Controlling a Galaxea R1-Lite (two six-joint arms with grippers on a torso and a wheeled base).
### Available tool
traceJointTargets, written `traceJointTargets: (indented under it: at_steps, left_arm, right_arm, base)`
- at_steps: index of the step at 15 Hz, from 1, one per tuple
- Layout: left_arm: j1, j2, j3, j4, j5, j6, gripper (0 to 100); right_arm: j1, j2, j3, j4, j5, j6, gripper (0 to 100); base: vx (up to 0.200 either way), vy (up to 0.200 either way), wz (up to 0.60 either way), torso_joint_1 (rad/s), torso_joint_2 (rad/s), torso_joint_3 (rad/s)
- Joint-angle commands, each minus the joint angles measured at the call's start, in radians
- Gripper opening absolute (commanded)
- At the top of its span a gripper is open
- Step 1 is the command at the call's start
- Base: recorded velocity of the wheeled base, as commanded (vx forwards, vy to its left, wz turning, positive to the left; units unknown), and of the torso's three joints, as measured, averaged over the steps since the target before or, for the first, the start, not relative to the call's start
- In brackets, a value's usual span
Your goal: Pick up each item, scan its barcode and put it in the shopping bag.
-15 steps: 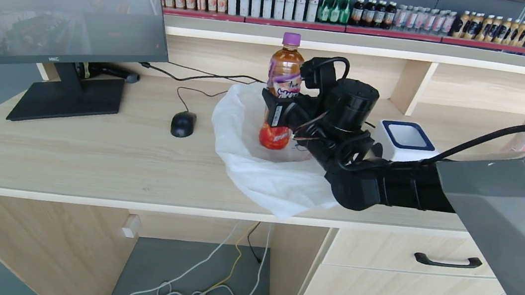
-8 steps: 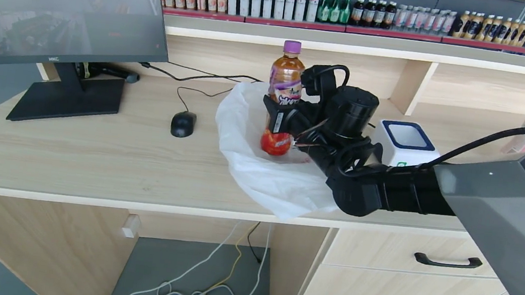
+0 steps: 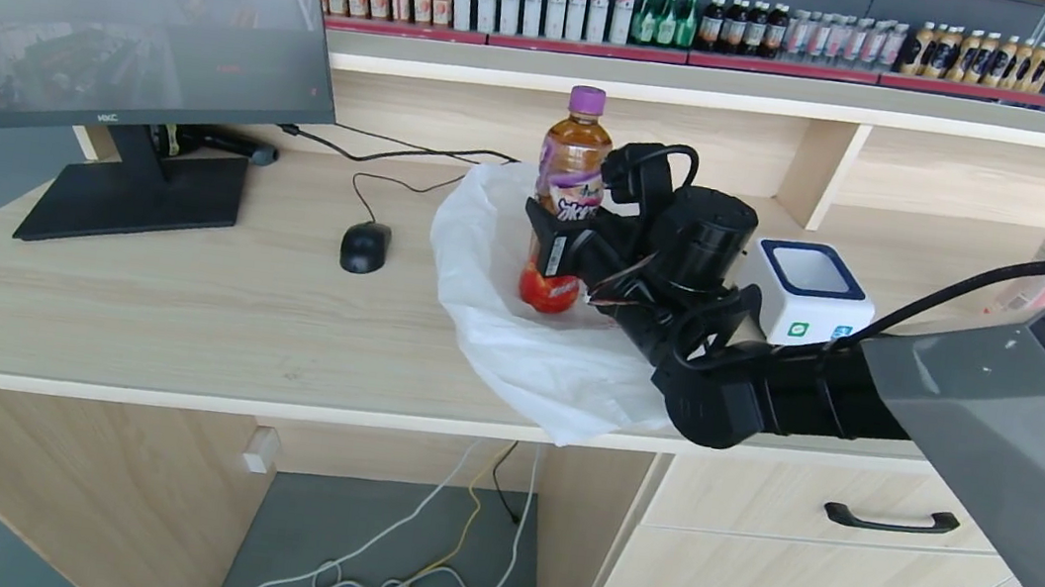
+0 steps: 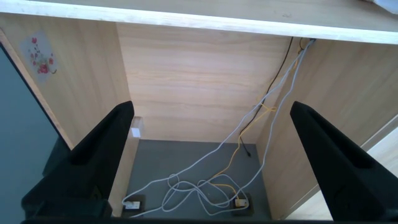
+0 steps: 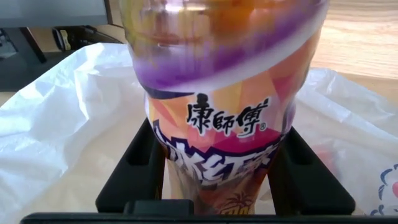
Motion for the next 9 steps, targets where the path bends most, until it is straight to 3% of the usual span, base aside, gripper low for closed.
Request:
traceJointTargets:
  at_steps: [1,7,8,9]
  left_arm:
    - [-0.001,0.000,0.000,0.000,0.000,0.000,100]
    - [0.000,0.000,0.000,0.000,0.000,0.000,100]
    - [0.000,0.000,0.000,0.000,0.000,0.000,100]
    - [0.000,0.000,0.000,0.000,0.000,0.000,100]
  right_arm:
    - [0.002,0.002,0.029,-0.012,-0.001,-0.001,0]
    - [0.002,0.000,0.035,-0.024,0.001,0.002,0]
    - [0.000,-0.001,0.035,-0.024,-0.001,0.002,100]
    - [0.000,0.000,0.029,-0.024,-0.001,0.002,100]
  base:
    - [0.000,0.000,0.00,0.000,0.00,0.000]
    - [0.000,0.000,0.00,0.000,0.00,0.000]
    - [0.000,0.000,0.00,0.000,0.00,0.000]
    - [0.000,0.000,0.00,0.000,0.00,0.000]
